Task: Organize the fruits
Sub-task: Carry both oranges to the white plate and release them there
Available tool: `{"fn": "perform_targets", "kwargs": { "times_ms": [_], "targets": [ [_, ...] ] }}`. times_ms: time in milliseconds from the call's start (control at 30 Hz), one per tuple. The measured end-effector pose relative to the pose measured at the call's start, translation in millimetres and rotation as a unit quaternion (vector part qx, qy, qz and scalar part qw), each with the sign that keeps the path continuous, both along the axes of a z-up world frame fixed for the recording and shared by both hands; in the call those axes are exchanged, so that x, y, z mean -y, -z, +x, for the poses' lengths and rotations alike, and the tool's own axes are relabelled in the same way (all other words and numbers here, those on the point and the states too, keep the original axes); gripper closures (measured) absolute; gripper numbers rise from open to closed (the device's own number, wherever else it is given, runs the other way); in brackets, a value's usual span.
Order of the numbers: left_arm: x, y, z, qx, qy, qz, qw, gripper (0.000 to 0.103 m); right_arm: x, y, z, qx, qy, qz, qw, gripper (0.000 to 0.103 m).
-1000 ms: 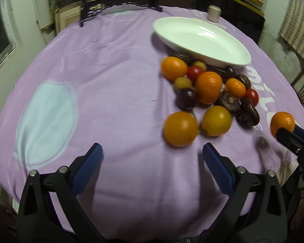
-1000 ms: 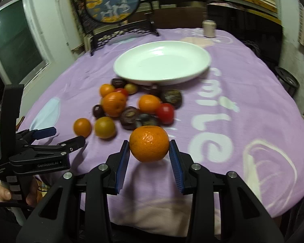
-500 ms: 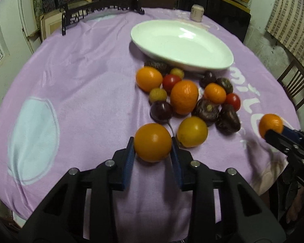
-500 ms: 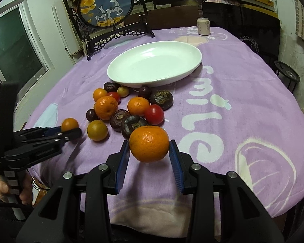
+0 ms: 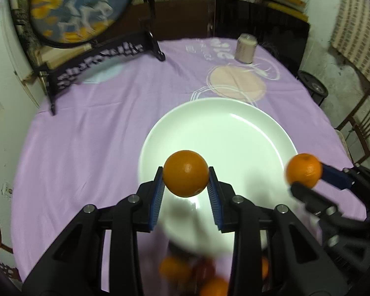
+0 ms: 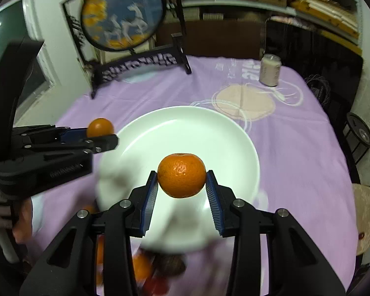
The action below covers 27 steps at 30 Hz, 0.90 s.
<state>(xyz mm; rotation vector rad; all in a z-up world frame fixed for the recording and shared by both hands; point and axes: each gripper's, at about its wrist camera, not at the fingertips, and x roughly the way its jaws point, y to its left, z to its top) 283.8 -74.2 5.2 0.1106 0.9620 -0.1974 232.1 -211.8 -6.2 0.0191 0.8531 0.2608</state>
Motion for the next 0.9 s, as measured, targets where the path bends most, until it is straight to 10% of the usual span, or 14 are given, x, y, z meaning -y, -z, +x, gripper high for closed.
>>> {"fn": "perform_targets", "kwargs": {
  "times_ms": [333, 400, 467, 900],
  "targets": [
    [13.9, 49.9, 84.4, -0.069, -0.01, -0.014, 0.9975, 0.066, -3.7, 47.3, 92.8, -0.073, -0.013, -0.023, 0.997, 0.062],
    [9.7, 45.4, 84.6, -0.069, -0.012, -0.025, 0.9972, 0.036, -3.7, 47.6, 89.9, -0.064, -0.004, -0.045, 0.997, 0.058],
    [4.4, 31.0, 75.2, -0.042, -0.015, -0.03, 0.9985, 0.033, -1.9, 38.0, 78.2, -0.045, 0.002, -0.05, 0.998, 0.055],
    [-49.5, -5.2, -151.2, 0.088, -0.021, -0.035, 0.9952, 0.011, -31.0, -3.3, -127.6, 0.049, 0.025, -0.039, 0.998, 0.034]
  ]
}}
